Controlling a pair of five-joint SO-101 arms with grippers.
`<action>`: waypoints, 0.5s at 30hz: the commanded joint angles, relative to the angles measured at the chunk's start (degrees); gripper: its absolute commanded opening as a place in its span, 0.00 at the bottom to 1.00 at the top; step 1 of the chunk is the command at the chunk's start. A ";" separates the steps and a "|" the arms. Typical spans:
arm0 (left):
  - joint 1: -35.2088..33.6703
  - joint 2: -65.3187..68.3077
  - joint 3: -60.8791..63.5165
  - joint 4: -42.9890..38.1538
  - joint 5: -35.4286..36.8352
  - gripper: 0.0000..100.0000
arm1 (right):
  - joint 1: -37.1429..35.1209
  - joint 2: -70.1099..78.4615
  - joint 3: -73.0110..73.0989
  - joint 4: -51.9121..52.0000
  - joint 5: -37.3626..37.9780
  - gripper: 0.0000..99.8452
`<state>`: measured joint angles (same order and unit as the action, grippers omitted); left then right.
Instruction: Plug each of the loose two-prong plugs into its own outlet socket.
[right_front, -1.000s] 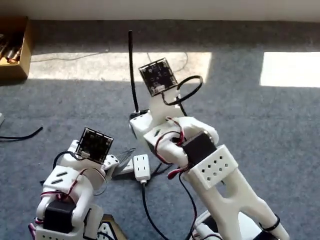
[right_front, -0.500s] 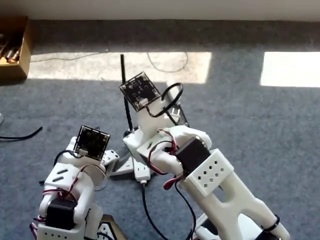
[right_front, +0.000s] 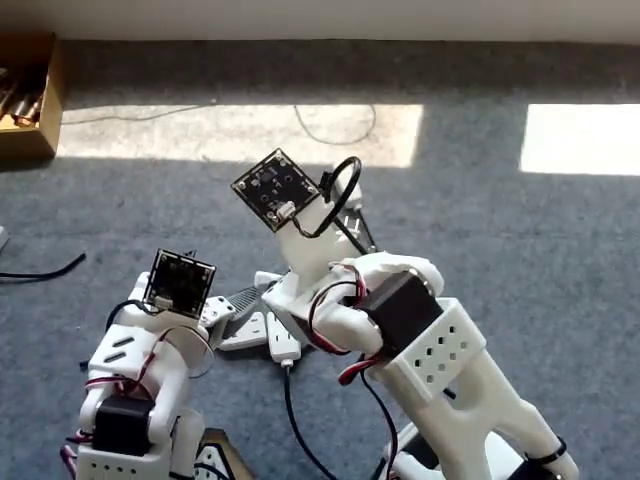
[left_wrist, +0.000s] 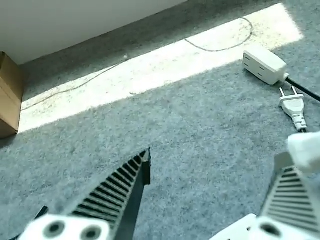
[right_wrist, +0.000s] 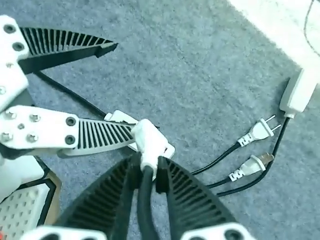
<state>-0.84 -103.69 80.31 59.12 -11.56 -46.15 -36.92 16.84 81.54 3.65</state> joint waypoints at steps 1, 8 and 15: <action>-1.54 -0.04 -0.31 -1.14 0.26 0.36 | -0.13 -0.40 -2.95 0.31 0.53 0.01; -10.51 -0.13 -0.48 -1.58 -1.05 0.36 | 6.55 -0.13 -2.77 0.40 2.11 0.01; -18.95 6.90 -4.70 -4.75 -0.53 0.36 | 1.80 -0.04 0.84 1.45 2.02 0.01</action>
<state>-17.71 -102.11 80.04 55.96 -12.26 -42.02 -36.84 17.80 82.77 5.41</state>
